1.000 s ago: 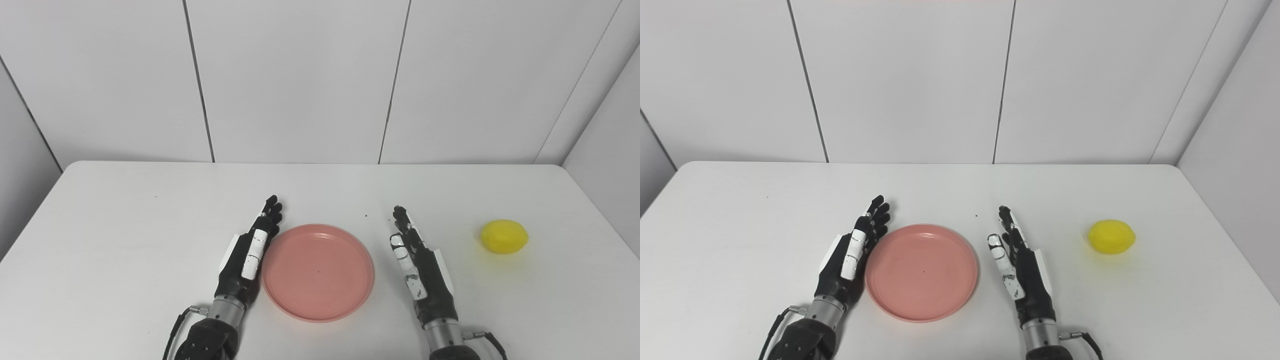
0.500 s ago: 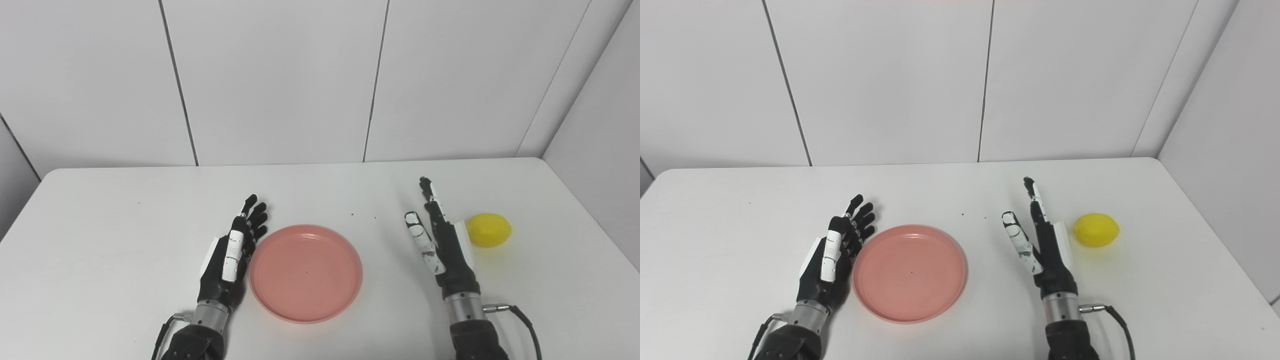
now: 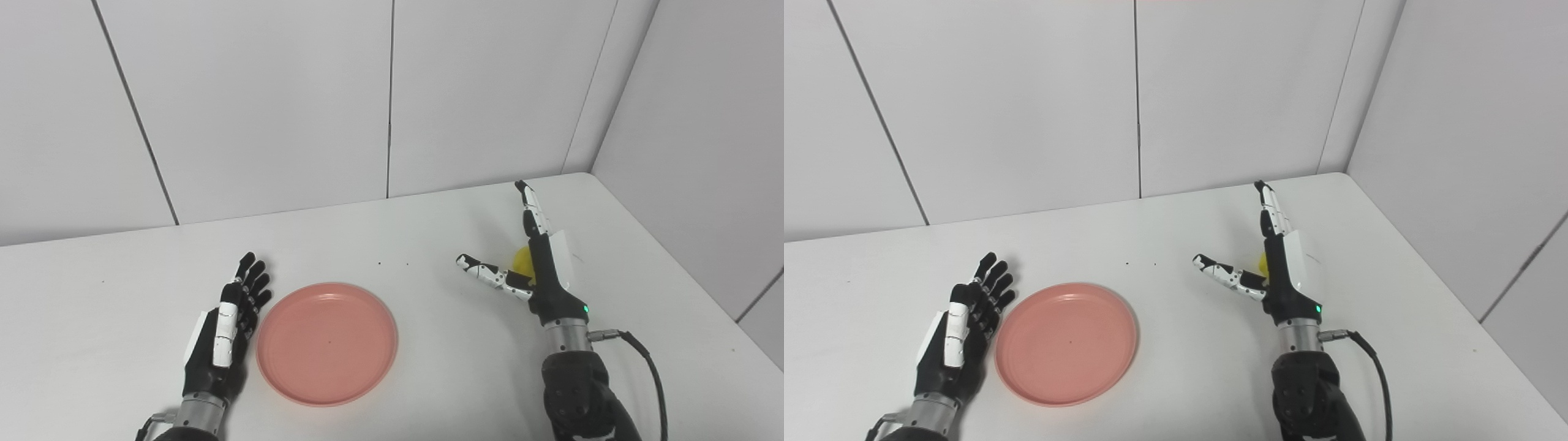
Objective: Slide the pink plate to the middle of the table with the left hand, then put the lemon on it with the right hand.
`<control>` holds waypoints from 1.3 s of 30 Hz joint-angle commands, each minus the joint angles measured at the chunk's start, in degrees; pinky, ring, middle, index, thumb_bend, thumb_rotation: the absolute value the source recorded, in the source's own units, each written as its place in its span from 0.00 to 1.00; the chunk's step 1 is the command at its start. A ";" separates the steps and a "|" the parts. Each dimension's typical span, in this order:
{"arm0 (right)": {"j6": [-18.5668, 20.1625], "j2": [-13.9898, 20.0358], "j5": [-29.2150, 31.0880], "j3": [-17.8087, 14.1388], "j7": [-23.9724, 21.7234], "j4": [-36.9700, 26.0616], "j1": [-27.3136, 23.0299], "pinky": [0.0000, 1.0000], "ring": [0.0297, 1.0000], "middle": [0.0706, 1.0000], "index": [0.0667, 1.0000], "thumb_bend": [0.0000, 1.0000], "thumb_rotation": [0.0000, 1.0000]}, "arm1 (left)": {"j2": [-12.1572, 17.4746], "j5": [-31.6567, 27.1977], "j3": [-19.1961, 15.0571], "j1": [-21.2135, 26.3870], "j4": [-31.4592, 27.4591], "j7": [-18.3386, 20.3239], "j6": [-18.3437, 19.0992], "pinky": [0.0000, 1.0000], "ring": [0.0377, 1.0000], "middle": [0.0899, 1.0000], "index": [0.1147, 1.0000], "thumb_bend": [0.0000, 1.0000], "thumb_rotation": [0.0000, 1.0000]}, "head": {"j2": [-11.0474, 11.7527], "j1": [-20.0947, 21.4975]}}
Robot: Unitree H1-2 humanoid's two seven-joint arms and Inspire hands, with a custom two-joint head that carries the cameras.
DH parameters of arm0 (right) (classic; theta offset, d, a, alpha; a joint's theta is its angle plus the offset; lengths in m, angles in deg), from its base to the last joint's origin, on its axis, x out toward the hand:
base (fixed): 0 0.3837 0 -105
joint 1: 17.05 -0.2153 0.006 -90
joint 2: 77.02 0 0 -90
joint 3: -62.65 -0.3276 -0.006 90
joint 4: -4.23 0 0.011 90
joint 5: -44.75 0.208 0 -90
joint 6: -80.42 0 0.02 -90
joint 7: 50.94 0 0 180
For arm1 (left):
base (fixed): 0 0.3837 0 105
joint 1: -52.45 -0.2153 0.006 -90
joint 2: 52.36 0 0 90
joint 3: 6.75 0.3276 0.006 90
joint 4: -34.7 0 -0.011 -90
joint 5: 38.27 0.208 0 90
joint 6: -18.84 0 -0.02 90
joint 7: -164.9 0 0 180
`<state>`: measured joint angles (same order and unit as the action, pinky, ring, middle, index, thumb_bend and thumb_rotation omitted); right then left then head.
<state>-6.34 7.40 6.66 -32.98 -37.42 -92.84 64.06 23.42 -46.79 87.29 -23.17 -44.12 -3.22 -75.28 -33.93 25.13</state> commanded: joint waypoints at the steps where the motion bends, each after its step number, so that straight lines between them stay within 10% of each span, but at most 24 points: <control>1: 3.40 1.53 -2.69 -0.76 0.77 -1.81 -1.98 0.80 0.91 0.95 0.95 0.81 0.44 | 0.97 -0.82 -0.75 -0.99 2.73 1.25 -2.04 0.97 0.98 0.98 0.98 0.83 1.00 | 0.02 0.33; 27: 15.22 7.06 -6.49 1.20 -4.91 -0.35 -2.10 0.84 0.91 0.92 0.93 0.91 0.37 | 0.83 -1.57 -1.24 -0.88 2.35 1.70 -1.94 0.99 0.97 0.97 0.97 0.82 1.00 | -0.95 -0.21; 39: 15.44 7.86 -4.07 1.26 -6.64 2.55 -2.59 0.78 0.85 0.87 0.89 0.86 0.15 | 0.97 -2.15 -1.41 -0.90 2.05 2.09 -1.76 0.98 0.97 0.97 0.97 0.81 1.00 | -1.09 -0.22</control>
<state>8.17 14.01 2.46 -31.45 -44.29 -89.78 63.51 23.68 -48.06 86.26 -22.34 -43.38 -2.21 -76.57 -35.07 24.96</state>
